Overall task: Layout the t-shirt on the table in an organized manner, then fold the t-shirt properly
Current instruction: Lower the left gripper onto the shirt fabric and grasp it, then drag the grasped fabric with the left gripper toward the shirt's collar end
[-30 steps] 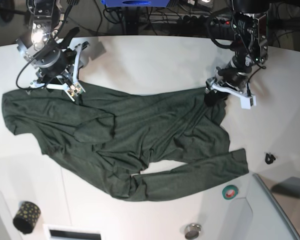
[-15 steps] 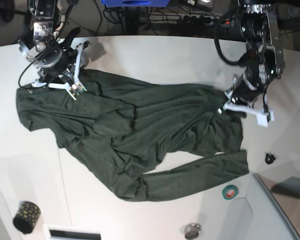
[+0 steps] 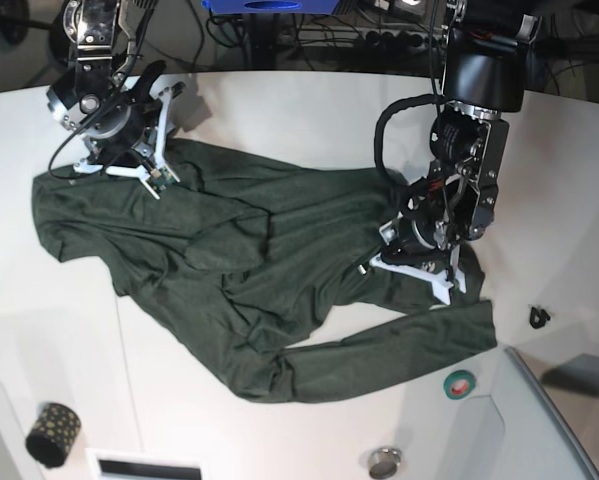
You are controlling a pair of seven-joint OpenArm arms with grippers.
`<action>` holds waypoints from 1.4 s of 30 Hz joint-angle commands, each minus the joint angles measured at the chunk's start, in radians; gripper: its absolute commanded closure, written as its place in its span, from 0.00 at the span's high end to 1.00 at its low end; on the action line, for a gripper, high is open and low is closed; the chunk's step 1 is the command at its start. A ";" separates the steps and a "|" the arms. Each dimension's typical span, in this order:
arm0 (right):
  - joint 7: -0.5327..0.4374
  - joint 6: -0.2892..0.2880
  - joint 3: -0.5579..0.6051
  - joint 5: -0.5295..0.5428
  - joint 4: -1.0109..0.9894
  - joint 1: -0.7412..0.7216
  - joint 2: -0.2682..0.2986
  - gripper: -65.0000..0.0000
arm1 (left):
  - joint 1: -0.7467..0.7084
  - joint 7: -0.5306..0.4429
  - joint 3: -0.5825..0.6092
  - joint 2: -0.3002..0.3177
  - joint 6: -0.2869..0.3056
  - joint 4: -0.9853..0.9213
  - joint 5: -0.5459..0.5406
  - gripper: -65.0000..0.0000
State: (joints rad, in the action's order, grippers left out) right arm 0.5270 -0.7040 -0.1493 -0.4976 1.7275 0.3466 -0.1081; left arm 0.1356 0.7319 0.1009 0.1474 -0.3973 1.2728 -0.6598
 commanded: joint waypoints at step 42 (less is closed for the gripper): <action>-0.009 0.006 0.003 0.003 0.016 -0.008 0.003 0.32 | 0.332 -0.242 0.015 -0.214 0.010 -0.157 -0.001 0.00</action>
State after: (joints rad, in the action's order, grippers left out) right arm 0.5274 -0.7040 -0.1501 -0.4976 1.7275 0.3439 -0.1074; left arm 0.4351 0.5076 0.1165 -0.0608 -0.3962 1.0969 -0.6590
